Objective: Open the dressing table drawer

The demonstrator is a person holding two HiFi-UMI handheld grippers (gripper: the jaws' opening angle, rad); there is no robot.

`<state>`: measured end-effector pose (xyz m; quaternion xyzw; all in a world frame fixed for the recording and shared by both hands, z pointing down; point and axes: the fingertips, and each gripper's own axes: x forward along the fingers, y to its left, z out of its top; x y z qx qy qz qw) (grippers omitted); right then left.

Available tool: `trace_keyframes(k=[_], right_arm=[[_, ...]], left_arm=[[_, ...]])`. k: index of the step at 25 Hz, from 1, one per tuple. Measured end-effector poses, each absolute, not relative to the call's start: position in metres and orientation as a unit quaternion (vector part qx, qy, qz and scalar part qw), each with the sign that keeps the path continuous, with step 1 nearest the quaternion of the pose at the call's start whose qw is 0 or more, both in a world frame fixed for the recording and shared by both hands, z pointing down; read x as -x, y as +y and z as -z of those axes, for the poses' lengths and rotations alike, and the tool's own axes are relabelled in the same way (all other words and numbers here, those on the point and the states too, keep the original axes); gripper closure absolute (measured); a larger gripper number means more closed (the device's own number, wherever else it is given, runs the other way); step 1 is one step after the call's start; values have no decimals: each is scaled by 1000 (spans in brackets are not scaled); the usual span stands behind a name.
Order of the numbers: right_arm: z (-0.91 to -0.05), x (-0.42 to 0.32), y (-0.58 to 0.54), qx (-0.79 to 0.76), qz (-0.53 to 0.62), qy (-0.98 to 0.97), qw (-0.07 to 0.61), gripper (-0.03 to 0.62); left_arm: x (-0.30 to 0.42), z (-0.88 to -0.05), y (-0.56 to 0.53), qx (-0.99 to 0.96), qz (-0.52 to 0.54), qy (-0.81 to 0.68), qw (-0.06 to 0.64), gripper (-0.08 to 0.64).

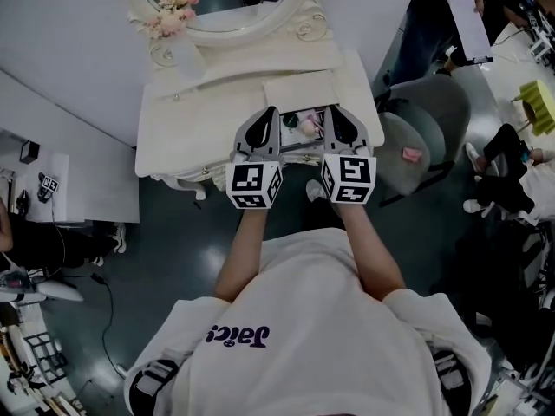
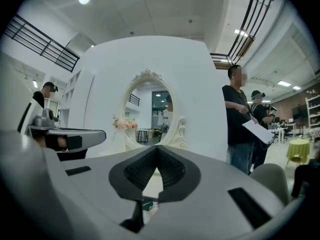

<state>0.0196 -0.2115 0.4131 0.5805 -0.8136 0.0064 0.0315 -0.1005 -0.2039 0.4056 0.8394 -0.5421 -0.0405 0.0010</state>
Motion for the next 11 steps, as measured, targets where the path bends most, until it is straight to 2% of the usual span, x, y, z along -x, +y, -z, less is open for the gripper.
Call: trace_keyframes(k=[7, 11], right_arm=[[-436, -19, -212, -581, -25, -812, 53, 583], [-517, 19, -171, -568, -139, -808, 70, 583]], left_arm=[[93, -432, -207, -853, 29, -521, 35, 546], [129, -509, -163, -846, -49, -520, 105, 545]])
